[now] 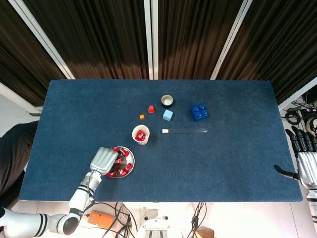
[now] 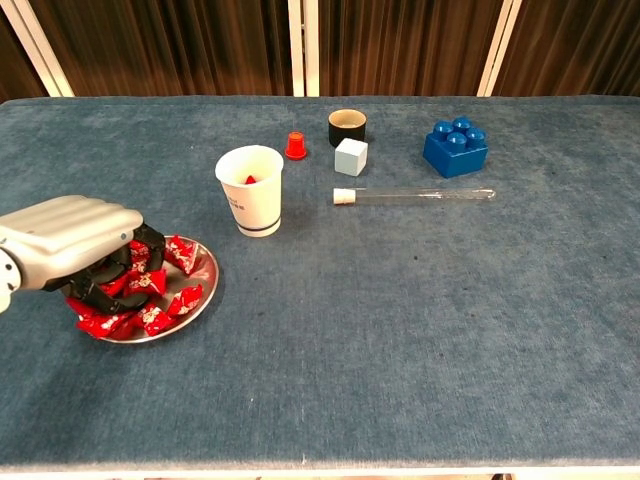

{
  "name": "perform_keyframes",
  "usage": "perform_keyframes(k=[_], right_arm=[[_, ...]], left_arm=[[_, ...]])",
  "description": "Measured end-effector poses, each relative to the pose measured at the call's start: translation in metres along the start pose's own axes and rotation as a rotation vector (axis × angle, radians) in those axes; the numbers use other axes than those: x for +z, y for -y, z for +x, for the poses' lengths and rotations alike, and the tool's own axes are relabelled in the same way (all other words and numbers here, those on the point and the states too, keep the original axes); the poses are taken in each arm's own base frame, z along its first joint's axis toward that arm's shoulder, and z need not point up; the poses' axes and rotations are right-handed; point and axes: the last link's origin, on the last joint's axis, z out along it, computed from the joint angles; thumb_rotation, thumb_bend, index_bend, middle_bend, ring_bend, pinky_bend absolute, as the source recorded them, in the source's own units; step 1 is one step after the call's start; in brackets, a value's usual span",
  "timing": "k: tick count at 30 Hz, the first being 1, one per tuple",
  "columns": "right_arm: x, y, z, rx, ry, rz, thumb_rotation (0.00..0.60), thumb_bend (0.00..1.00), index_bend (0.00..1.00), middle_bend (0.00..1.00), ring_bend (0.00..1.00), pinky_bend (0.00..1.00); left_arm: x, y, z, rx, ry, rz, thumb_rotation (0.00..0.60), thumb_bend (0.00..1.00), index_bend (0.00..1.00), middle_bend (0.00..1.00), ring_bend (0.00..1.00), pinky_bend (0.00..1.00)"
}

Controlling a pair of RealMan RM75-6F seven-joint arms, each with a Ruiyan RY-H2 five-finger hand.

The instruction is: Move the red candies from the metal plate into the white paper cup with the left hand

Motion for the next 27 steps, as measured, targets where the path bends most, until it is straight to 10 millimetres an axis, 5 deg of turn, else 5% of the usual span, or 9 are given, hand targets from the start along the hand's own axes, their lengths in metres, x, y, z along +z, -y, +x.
perform_keyframes(k=[7, 15, 21, 27], right_arm=[[0.0, -0.001, 0.0, 0.002, -0.003, -0.001, 0.6, 0.18, 0.0, 0.03, 0.0, 0.05], [-0.001, -0.002, -0.002, 0.008, -0.001, -0.002, 0.6, 0.18, 0.0, 0.03, 0.0, 0.05], [-0.003, -0.004, -0.001, 0.009, -0.008, -0.006, 0.6, 0.19, 0.0, 0.03, 0.0, 0.05], [-0.006, -0.008, 0.001, 0.013, -0.016, -0.019, 0.6, 0.19, 0.0, 0.03, 0.0, 0.05]], left_arm=[[-0.001, 0.0, 0.01, -0.043, -0.044, -0.011, 0.6, 0.44, 0.59, 0.9, 0.85, 0.79], [-0.001, -0.003, 0.065, -0.159, -0.181, -0.058, 0.6, 0.44, 0.59, 0.9, 0.85, 0.79], [0.02, -0.022, 0.116, -0.174, -0.289, -0.136, 0.6, 0.43, 0.59, 0.9, 0.85, 0.79], [0.047, -0.038, 0.136, -0.151, -0.26, -0.157, 0.6, 0.43, 0.59, 0.9, 0.85, 0.79]])
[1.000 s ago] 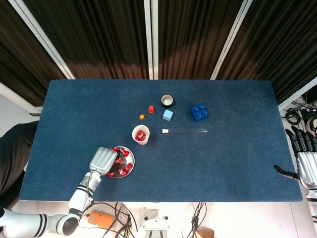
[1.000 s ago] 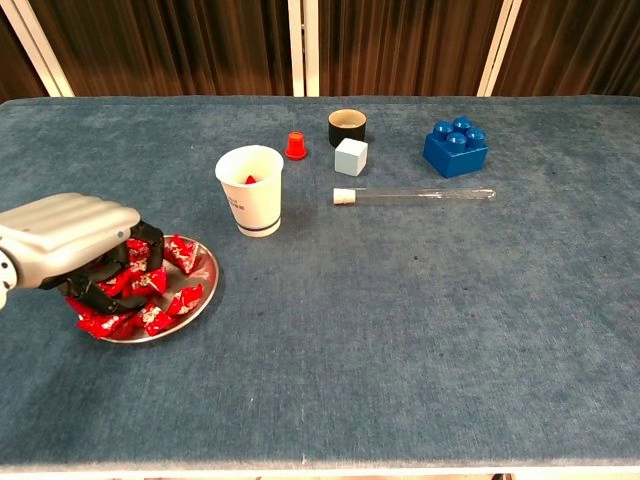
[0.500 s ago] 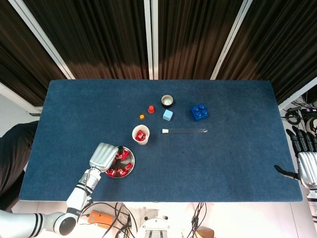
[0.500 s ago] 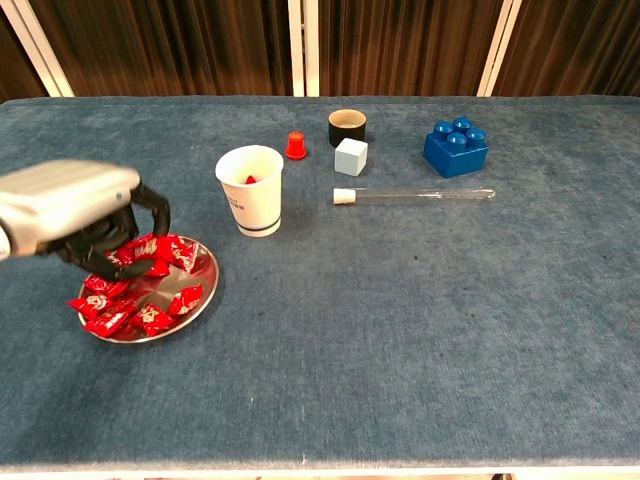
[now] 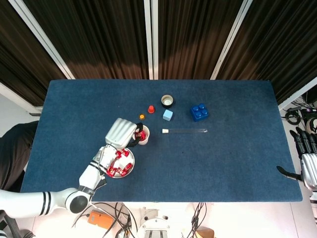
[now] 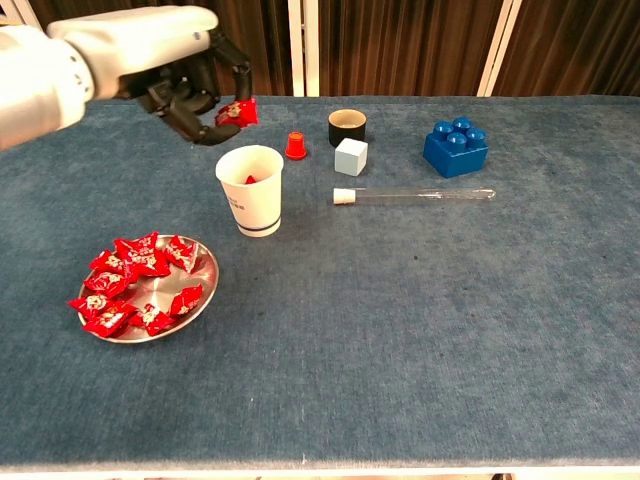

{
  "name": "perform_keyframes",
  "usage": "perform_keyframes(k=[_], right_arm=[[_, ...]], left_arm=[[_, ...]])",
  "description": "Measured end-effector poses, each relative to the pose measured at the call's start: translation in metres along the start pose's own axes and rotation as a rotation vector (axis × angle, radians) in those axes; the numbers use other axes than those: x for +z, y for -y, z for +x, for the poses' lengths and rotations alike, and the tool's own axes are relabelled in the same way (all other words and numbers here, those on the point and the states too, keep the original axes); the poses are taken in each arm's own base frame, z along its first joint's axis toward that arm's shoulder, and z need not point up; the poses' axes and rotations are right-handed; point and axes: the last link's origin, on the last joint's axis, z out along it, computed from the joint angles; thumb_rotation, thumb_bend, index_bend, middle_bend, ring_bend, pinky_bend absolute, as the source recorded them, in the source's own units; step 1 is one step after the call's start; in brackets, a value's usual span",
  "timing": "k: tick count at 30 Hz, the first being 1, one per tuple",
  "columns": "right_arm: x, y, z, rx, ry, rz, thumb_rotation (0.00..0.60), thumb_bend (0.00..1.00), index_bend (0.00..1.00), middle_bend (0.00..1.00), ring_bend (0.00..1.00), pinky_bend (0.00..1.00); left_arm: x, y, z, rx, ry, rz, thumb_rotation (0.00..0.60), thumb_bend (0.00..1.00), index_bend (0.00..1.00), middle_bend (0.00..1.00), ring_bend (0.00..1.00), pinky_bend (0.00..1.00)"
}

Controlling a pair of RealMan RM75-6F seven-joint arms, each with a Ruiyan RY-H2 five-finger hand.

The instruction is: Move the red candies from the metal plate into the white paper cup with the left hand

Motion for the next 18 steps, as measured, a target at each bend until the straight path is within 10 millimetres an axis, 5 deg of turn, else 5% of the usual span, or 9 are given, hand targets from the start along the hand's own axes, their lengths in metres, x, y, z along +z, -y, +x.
perform_keyframes(k=[10, 18], right_arm=[[-0.002, -0.005, 0.0, 0.007, 0.0, -0.013, 0.6, 0.19, 0.0, 0.03, 0.0, 0.05], [0.0, -0.002, -0.001, 0.006, 0.005, -0.004, 0.6, 0.19, 0.0, 0.03, 0.0, 0.05]], left_arm=[[0.035, 0.001, -0.015, 0.021, 0.103, 0.065, 0.6, 0.4, 0.56, 0.9, 0.85, 0.79], [0.032, 0.006, -0.025, 0.054, 0.14, 0.089, 0.6, 0.36, 0.31, 0.9, 0.85, 0.79]])
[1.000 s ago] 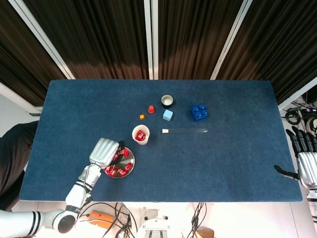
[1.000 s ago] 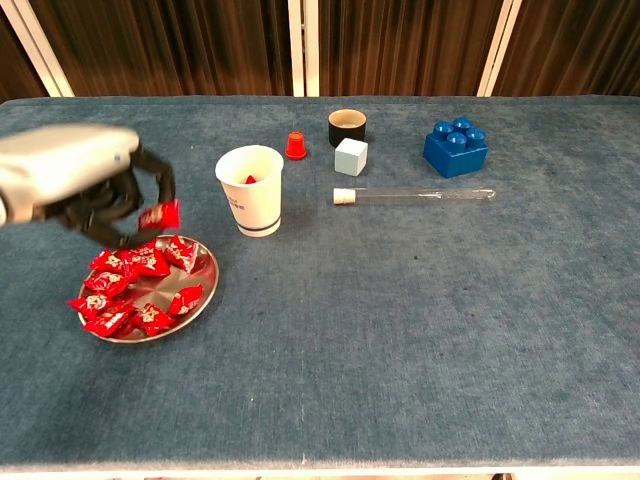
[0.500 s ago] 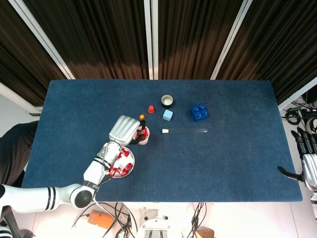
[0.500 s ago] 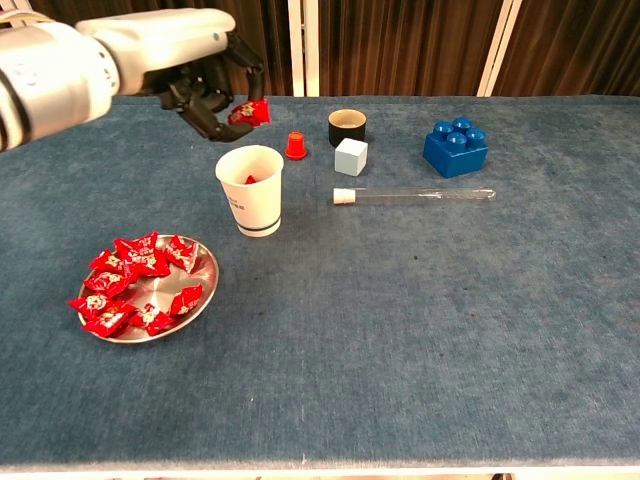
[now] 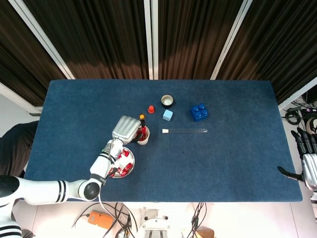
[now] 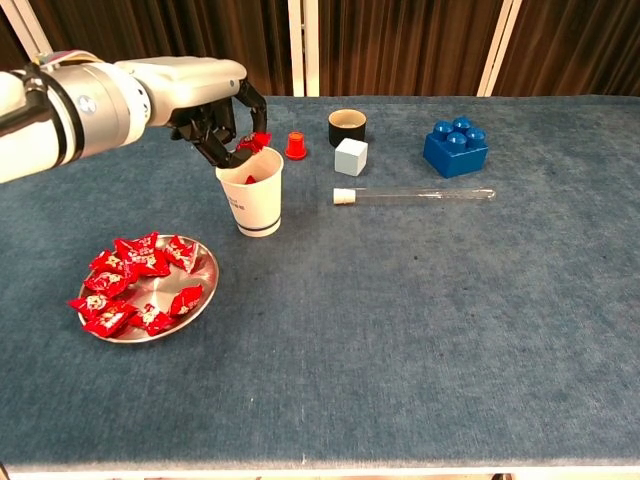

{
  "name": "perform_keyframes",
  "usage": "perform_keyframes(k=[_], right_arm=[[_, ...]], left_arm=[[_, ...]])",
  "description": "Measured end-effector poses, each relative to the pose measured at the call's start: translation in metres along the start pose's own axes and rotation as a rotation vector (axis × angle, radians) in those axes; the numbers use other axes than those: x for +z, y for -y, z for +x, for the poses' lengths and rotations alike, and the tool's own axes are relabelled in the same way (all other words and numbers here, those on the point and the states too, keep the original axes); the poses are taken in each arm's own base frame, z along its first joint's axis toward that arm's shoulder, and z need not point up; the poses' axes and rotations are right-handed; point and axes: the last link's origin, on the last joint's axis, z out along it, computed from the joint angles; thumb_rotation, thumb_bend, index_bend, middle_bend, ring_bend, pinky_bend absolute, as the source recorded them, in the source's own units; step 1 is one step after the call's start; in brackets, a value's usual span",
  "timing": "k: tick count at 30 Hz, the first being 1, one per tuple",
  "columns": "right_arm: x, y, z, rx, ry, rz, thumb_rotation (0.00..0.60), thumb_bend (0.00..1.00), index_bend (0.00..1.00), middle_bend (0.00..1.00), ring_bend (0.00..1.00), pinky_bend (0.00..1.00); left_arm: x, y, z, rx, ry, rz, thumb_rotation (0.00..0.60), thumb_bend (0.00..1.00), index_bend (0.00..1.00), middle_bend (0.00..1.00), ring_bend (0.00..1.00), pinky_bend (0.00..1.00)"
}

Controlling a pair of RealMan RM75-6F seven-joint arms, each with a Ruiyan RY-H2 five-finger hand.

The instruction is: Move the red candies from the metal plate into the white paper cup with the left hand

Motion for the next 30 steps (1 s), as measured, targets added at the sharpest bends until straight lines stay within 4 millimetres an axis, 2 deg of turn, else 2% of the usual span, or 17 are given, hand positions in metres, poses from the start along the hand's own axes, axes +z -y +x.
perform_keyframes(k=[3, 10, 13, 17, 20, 30], right_arm=[[0.0, 0.001, 0.001, -0.002, -0.004, 0.001, 0.6, 0.19, 0.0, 0.03, 0.0, 0.05], [0.0, 0.003, 0.002, -0.003, -0.01, 0.008, 0.6, 0.19, 0.0, 0.03, 0.0, 0.05], [0.001, 0.004, 0.002, -0.004, -0.01, 0.015, 0.6, 0.19, 0.0, 0.03, 0.0, 0.05], [0.003, 0.008, 0.001, -0.003, -0.011, 0.026, 0.6, 0.18, 0.0, 0.03, 0.0, 0.05], [0.004, 0.011, 0.0, -0.005, -0.009, 0.033, 0.6, 0.19, 0.0, 0.03, 0.0, 0.05], [0.005, 0.018, 0.001, -0.015, -0.007, 0.037, 0.6, 0.19, 0.0, 0.03, 0.0, 0.05]], left_arm=[[-0.005, 0.003, 0.001, -0.004, -0.01, 0.004, 0.6, 0.33, 0.25, 0.9, 0.85, 0.79], [-0.034, 0.019, 0.006, -0.045, -0.115, 0.022, 0.6, 0.3, 0.25, 0.9, 0.85, 0.79], [-0.057, 0.034, 0.0, -0.072, -0.152, 0.042, 0.6, 0.3, 0.25, 0.9, 0.85, 0.79], [-0.089, 0.053, -0.018, -0.101, -0.164, 0.067, 0.6, 0.3, 0.3, 0.9, 0.85, 0.79], [-0.102, 0.059, -0.033, -0.1, -0.137, 0.065, 0.6, 0.29, 0.32, 0.9, 0.85, 0.79], [-0.095, 0.051, -0.075, 0.003, -0.014, 0.061, 0.6, 0.22, 0.39, 0.9, 0.85, 0.79]])
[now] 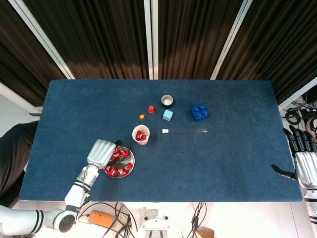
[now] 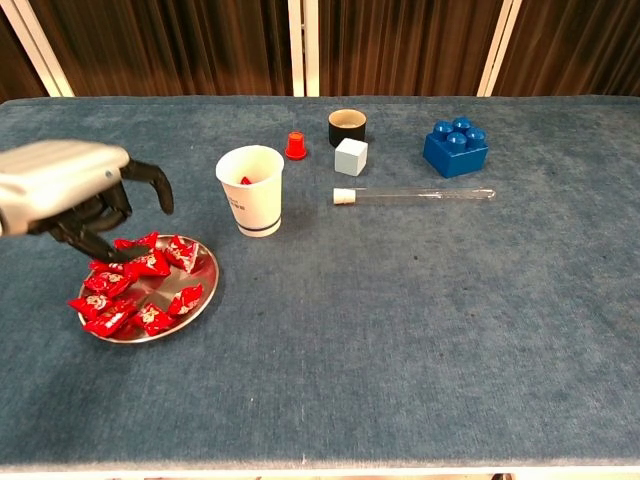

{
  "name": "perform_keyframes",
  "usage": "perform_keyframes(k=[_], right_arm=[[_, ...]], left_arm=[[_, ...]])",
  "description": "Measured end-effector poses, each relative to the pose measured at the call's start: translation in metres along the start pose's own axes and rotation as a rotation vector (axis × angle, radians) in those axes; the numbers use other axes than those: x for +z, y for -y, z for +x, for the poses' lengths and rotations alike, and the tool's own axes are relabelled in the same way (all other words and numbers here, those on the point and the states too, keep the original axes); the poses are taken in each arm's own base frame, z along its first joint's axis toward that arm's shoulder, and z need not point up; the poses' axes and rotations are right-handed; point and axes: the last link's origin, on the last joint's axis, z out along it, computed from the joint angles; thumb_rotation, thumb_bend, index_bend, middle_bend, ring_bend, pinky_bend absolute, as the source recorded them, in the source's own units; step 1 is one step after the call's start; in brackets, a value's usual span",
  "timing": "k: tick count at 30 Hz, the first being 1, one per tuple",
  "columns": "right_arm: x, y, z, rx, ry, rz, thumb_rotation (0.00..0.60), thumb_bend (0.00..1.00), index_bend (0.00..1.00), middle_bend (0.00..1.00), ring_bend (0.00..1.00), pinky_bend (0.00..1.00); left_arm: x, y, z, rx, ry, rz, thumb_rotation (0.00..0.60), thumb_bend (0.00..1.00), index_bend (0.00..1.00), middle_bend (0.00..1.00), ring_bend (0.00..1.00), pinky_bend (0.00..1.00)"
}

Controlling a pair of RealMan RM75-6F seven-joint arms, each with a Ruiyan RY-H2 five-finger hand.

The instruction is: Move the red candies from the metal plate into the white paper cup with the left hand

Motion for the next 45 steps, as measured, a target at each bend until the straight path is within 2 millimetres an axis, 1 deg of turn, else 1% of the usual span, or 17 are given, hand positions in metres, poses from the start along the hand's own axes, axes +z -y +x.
perform_keyframes(k=[2, 5, 12, 22, 26, 28, 31, 34, 37, 40, 43, 45], right_arm=[[-0.001, 0.0, 0.001, -0.003, -0.001, -0.003, 0.6, 0.19, 0.0, 0.03, 0.0, 0.05], [-0.001, 0.0, 0.001, -0.003, 0.0, -0.005, 0.6, 0.19, 0.0, 0.03, 0.0, 0.05], [-0.001, 0.002, 0.0, -0.002, 0.005, -0.002, 0.6, 0.18, 0.0, 0.03, 0.0, 0.05], [0.0, 0.002, -0.001, -0.001, 0.009, -0.001, 0.6, 0.19, 0.0, 0.03, 0.0, 0.05], [0.0, 0.001, -0.001, -0.002, 0.01, -0.004, 0.6, 0.18, 0.0, 0.03, 0.0, 0.05], [0.001, 0.002, -0.001, -0.002, 0.011, -0.004, 0.6, 0.19, 0.0, 0.03, 0.0, 0.05], [0.001, 0.002, -0.001, -0.003, 0.011, -0.005, 0.6, 0.19, 0.0, 0.03, 0.0, 0.06], [0.0, 0.002, -0.001, -0.003, 0.012, -0.006, 0.6, 0.19, 0.0, 0.03, 0.0, 0.06], [0.0, 0.002, -0.001, -0.001, 0.011, -0.004, 0.6, 0.18, 0.0, 0.03, 0.0, 0.06], [0.0, 0.002, -0.001, -0.001, 0.009, -0.003, 0.6, 0.18, 0.0, 0.03, 0.0, 0.06], [0.001, 0.002, -0.001, 0.0, 0.01, -0.001, 0.6, 0.18, 0.0, 0.03, 0.0, 0.06], [0.001, 0.002, -0.002, 0.0, 0.009, 0.0, 0.6, 0.19, 0.0, 0.03, 0.0, 0.06]], left_arm=[[0.001, -0.002, -0.008, 0.006, 0.018, 0.008, 0.6, 0.21, 0.39, 0.9, 0.85, 0.79], [0.002, -0.003, -0.015, 0.017, 0.031, 0.013, 0.6, 0.21, 0.4, 0.9, 0.85, 0.79], [0.005, -0.001, -0.021, 0.07, 0.029, 0.044, 0.6, 0.21, 0.41, 0.9, 0.85, 0.79], [0.003, 0.002, -0.026, 0.073, 0.043, 0.057, 0.6, 0.24, 0.44, 0.9, 0.85, 0.79], [0.004, 0.002, -0.027, 0.073, 0.05, 0.055, 0.6, 0.28, 0.47, 0.9, 0.85, 0.79], [0.004, 0.002, -0.029, 0.071, 0.056, 0.054, 0.6, 0.32, 0.49, 0.9, 0.85, 0.79], [0.005, 0.003, -0.03, 0.058, 0.061, 0.049, 0.6, 0.4, 0.54, 0.9, 0.85, 0.79], [0.005, 0.002, -0.03, 0.044, 0.05, 0.039, 0.6, 0.44, 0.57, 0.9, 0.85, 0.79], [0.003, 0.001, -0.027, 0.028, 0.031, 0.03, 0.6, 0.43, 0.58, 0.9, 0.85, 0.79], [0.001, 0.0, -0.018, -0.01, 0.01, 0.025, 0.6, 0.43, 0.58, 0.9, 0.85, 0.79], [-0.001, -0.003, -0.001, -0.064, -0.031, 0.008, 0.6, 0.42, 0.58, 0.9, 0.85, 0.79], [0.0, -0.006, 0.016, -0.103, -0.071, -0.01, 0.6, 0.42, 0.58, 0.9, 0.85, 0.79]])
